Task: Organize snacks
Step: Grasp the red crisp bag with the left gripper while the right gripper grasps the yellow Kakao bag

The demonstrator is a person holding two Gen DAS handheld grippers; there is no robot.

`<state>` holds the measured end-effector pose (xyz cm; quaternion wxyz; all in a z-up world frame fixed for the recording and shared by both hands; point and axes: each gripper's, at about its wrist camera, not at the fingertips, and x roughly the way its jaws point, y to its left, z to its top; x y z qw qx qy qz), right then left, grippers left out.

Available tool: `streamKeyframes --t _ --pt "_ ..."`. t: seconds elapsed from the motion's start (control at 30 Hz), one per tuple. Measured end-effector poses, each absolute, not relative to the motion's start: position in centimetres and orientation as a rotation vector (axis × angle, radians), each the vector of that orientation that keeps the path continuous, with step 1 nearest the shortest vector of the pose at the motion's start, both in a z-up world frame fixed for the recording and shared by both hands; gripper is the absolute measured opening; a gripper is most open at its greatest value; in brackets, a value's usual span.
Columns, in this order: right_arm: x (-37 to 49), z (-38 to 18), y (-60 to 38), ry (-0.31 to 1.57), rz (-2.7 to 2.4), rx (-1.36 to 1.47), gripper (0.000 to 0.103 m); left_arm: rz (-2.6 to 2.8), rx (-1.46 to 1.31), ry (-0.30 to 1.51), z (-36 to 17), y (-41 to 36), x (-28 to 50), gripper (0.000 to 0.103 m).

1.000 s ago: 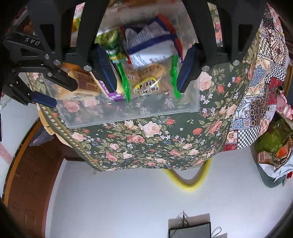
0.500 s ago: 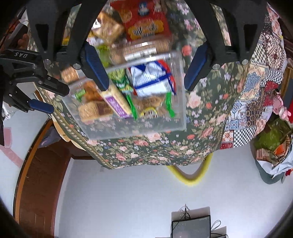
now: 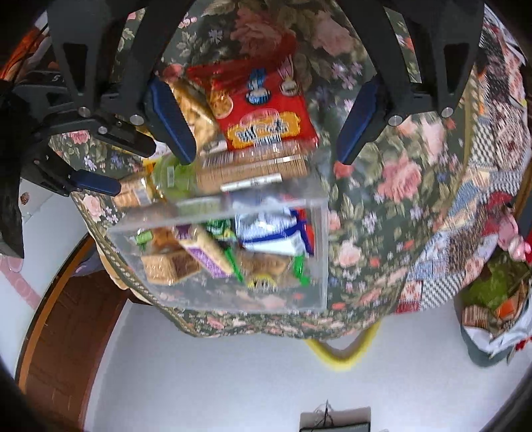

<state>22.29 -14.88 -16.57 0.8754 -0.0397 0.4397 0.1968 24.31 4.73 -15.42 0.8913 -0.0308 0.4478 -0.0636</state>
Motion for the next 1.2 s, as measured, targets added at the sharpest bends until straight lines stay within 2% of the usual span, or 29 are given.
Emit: streamKeyframes --t 0.27,0.7,1.07,1.13,1.2 --pt "21.6 -17.6 -16.2 0.961 0.396 -0.074 0.069 -0.14 -0.092 0.983 -18.1 4.3 23.7 0.087" --pt "19.9 -18.8 -18.1 1.025 0.398 -0.075 0.069 -0.158 -0.089 1.072 -22.0 4.9 22.4 0.087" --pt "21.3 -19.6 -17.0 1.029 0.392 -0.073 0.069 -0.143 -0.122 1.084 -23.7 4.5 24.3 0.087" --pt "21.2 -19.5 -16.9 1.018 0.382 -0.077 0.064 -0.147 -0.123 1.069 -23.6 4.5 24.3 0.082" --pt "21.1 -19.5 -16.9 1.012 0.38 -0.077 0.054 -0.152 -0.12 1.055 -23.4 4.5 24.3 0.075"
